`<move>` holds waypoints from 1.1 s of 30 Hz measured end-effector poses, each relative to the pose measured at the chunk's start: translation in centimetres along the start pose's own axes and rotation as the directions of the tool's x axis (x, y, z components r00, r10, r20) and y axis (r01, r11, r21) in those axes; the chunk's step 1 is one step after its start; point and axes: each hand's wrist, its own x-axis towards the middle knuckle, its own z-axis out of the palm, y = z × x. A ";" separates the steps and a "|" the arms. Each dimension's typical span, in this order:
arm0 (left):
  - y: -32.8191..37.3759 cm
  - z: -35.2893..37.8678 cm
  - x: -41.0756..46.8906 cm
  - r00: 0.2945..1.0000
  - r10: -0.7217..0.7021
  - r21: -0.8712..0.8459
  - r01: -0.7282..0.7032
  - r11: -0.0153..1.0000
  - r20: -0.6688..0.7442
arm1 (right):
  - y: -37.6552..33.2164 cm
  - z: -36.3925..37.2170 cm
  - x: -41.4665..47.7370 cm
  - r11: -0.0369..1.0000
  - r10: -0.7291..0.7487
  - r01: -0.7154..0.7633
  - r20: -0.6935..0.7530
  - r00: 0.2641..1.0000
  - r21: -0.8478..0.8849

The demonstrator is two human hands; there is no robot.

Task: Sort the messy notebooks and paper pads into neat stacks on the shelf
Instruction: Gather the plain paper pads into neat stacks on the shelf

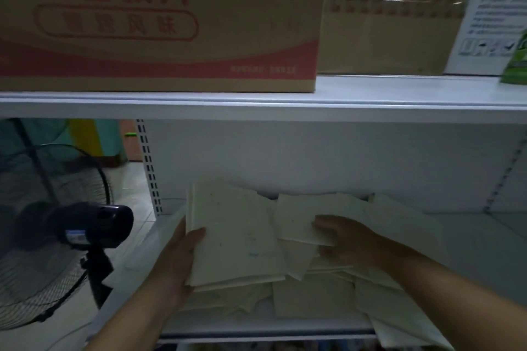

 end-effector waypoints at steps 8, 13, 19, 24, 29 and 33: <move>0.3 -0.6 -0.3 1.000 -0.020 -0.021 0.020 1.000 -0.008 | 0.2 -1.7 -2.1 0.976 -0.142 0.126 -0.077 0.987 -0.178; 0.8 1.4 -2.4 0.988 0.138 0.052 -0.135 0.989 -0.066 | -3.2 -4.1 -3.0 0.934 -0.143 -0.037 -0.469 0.872 -0.355; -2.2 11.2 -4.5 0.925 0.366 0.145 -0.350 0.925 -0.100 | -10.9 -3.6 -4.7 0.942 -0.137 0.016 -0.340 0.930 -0.337; -6.4 18.7 -5.5 0.908 0.399 0.113 -0.386 0.915 -0.131 | -7.6 -3.8 -10.0 0.964 -0.193 0.098 -0.399 0.896 -0.247; -10.1 25.4 -7.8 0.960 0.278 0.157 -0.281 0.947 0.039 | 1.2 -6.8 -14.9 0.973 -0.080 0.156 -0.389 0.918 0.168; -13.6 31.2 -10.1 0.969 0.155 0.176 -0.189 0.966 0.190 | 14.0 -9.4 -20.1 0.908 0.350 -0.222 -0.349 0.869 0.356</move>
